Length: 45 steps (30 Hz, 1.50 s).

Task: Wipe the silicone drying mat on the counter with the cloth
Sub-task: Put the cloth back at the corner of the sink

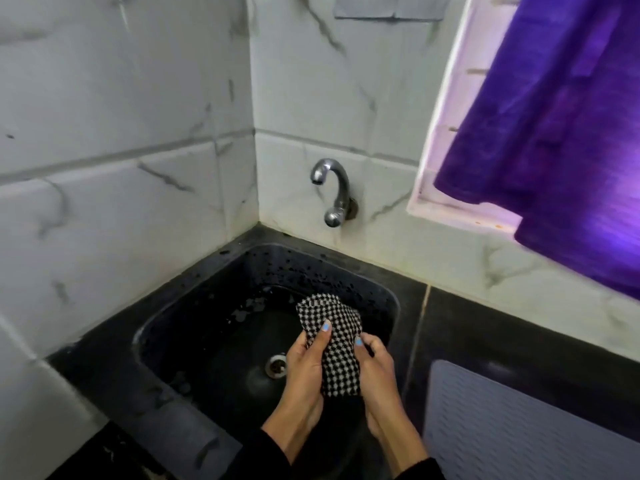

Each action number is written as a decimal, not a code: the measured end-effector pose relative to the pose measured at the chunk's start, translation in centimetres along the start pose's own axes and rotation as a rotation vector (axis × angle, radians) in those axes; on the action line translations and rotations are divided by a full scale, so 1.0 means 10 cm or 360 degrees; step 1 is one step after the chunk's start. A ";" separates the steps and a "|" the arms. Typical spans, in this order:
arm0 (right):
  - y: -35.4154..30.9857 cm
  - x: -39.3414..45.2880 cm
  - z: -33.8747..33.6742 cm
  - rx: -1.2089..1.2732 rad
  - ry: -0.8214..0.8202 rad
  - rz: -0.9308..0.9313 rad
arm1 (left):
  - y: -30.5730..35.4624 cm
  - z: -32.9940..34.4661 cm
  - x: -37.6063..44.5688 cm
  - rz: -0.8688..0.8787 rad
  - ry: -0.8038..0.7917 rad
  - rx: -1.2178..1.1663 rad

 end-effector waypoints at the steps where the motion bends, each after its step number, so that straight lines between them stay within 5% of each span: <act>1: 0.00 0.02 0.24 -0.0024 -0.0082 0.0013 | 0.12 -0.09 0.17 0.0015 0.0030 0.0007; 6: 0.14 0.21 1.30 0.0086 -0.0431 0.0281 | 0.54 -0.42 0.98 0.0020 0.0107 0.0077; 12: 0.28 0.82 2.14 0.0125 -0.0355 0.0481 | 0.82 -0.68 2.12 -0.0101 0.0294 0.0140; 21: 0.12 2.33 3.31 -0.0550 -0.0163 -0.0119 | 1.29 -0.35 3.89 -0.0045 0.0355 0.0202; 27: -0.06 3.07 3.75 -0.0874 0.0056 -0.0509 | 1.47 -0.14 4.75 0.0205 0.0414 0.0581; 34: 0.00 3.22 3.86 -0.1316 0.0058 -0.0790 | 1.55 -0.18 4.77 0.0477 0.0503 0.1000; 45: -0.61 2.38 3.21 -0.1148 -0.0135 -0.0903 | 2.03 -0.17 3.72 0.0641 0.0508 0.0672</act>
Point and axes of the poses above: each hand's wrist, its own x-axis towards the middle knuckle, its own z-axis out of the palm, y = z × x, the point moved 10 cm from there along x, towards the middle knuckle, and after that the axes turned 14 degrees about y, right-handed, at the moved point
